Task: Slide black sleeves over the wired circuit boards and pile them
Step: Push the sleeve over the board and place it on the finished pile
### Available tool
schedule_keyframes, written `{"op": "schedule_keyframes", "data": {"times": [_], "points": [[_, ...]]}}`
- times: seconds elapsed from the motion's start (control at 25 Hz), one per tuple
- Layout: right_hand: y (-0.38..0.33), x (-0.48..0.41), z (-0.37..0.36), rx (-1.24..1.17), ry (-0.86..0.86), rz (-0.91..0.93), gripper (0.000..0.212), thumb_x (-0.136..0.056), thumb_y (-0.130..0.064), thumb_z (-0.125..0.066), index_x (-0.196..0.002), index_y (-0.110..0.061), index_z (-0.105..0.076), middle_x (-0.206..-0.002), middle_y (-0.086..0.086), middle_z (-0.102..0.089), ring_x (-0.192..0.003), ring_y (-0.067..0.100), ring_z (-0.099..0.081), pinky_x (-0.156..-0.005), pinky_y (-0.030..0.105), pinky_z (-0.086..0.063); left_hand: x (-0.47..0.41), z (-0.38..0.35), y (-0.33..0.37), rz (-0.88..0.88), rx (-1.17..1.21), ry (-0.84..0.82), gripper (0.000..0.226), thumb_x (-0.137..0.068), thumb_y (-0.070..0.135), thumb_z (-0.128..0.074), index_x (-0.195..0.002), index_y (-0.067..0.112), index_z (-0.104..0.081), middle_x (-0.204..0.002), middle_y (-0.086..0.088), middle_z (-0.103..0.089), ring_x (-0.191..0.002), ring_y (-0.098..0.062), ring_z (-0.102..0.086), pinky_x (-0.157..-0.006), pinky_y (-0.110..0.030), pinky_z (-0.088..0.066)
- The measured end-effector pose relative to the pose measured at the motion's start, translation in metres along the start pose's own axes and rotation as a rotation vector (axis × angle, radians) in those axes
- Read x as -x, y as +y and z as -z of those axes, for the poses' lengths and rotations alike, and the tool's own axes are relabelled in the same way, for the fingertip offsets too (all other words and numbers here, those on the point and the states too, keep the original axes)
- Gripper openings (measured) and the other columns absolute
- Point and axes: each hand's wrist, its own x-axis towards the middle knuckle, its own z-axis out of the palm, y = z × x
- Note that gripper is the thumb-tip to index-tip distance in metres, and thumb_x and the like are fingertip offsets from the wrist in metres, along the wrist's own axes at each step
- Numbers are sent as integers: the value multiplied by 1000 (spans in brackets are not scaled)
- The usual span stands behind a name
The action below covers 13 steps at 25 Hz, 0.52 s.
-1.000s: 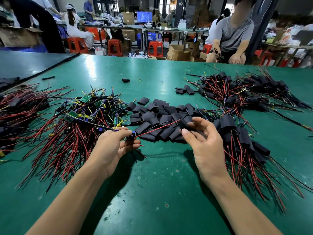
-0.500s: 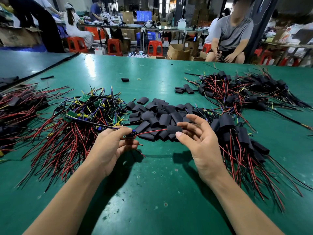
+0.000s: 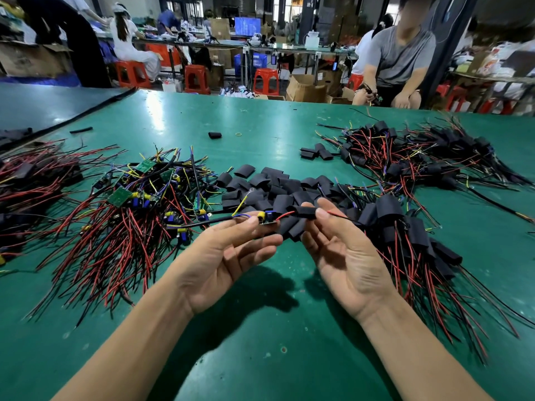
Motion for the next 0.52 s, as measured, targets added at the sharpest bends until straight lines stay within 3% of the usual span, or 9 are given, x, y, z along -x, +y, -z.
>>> {"op": "schedule_keyframes", "data": {"times": [0.16, 0.4, 0.52], "points": [[4, 1, -2, 179, -11, 54, 63, -64, -8, -74, -124, -14, -54, -96, 3, -75, -75, 12, -69, -64, 19, -54, 1, -2, -3, -24, -44, -7, 34, -75, 10, -69, -107, 2, -62, -98, -20, -74, -75, -27, -75, -59, -26, -60], [7, 2, -2, 97, -52, 10, 49, -68, -7, -74, -116, -10, -63, -99, 10, -73, -77, 15, -71, -72, 23, -58, 1, -3, -6, -45, -110, 7, 19, -68, 14, -75, -86, 15, -80, -95, -12, -76, -70, -24, -73, -59, -28, -60], [9, 3, -3, 142, -54, -13, 42, -68, -11, -76, -108, -9, -67, -104, 13, -75, -79, 17, -72, -71, 24, -59, 1, -2, -4, -54, -129, 0, 19, -66, 15, -76, -85, 15, -81, -95, -13, -75, -67, -22, -72, -58, -27, -59]]}}
